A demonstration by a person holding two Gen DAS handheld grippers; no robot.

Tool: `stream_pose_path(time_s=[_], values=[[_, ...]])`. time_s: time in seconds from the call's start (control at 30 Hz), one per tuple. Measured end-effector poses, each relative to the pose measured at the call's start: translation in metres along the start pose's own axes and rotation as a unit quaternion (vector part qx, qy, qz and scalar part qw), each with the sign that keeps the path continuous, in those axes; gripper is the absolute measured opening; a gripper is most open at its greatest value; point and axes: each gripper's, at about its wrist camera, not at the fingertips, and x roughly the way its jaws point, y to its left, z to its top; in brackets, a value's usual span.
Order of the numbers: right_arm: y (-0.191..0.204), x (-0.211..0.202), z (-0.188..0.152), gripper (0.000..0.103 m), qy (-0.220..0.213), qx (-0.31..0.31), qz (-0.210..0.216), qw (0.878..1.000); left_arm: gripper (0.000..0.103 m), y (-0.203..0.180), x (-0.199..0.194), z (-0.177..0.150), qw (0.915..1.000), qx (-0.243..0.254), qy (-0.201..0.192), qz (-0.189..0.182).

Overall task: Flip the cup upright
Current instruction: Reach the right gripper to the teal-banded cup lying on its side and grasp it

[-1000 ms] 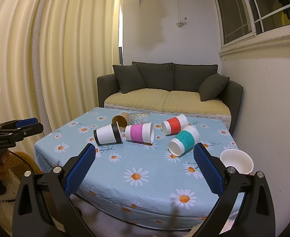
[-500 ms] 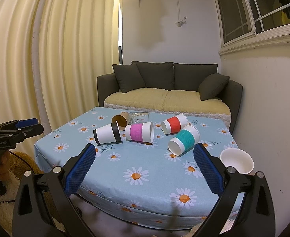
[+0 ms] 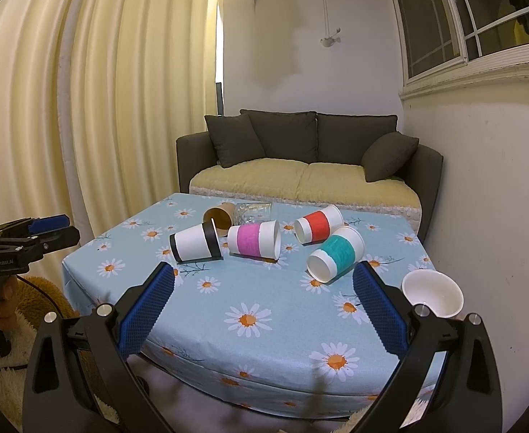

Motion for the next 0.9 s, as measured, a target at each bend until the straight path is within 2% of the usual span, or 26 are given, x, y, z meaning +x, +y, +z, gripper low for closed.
stream_pose_path(time_s=[0.3, 0.57, 0.77, 0.83, 0.9], values=[[-0.007, 0.008, 0.001, 0.098, 0.019, 0.019, -0.001, 1.000, 0.077, 0.001, 0.005, 0.000, 1.0000, 0.003, 0.007, -0.003], [-0.031, 0.043, 0.005, 0.098, 0.086, 0.080, -0.027, 0.993, 0.077, -0.004, 0.022, 0.007, 0.9992, 0.026, 0.025, -0.013], [-0.044, 0.071, 0.031, 0.098, 0.095, 0.096, -0.053, 0.989, 0.077, -0.011, 0.048, 0.024, 0.9974, 0.049, 0.048, -0.024], [-0.053, 0.088, 0.043, 0.098, 0.116, 0.121, -0.045, 0.985, 0.077, -0.014, 0.058, 0.033, 0.9965, 0.055, 0.053, -0.035], [-0.064, 0.109, 0.052, 0.098, 0.149, 0.144, -0.019, 0.978, 0.077, -0.018, 0.066, 0.039, 0.9949, 0.060, 0.061, -0.053]])
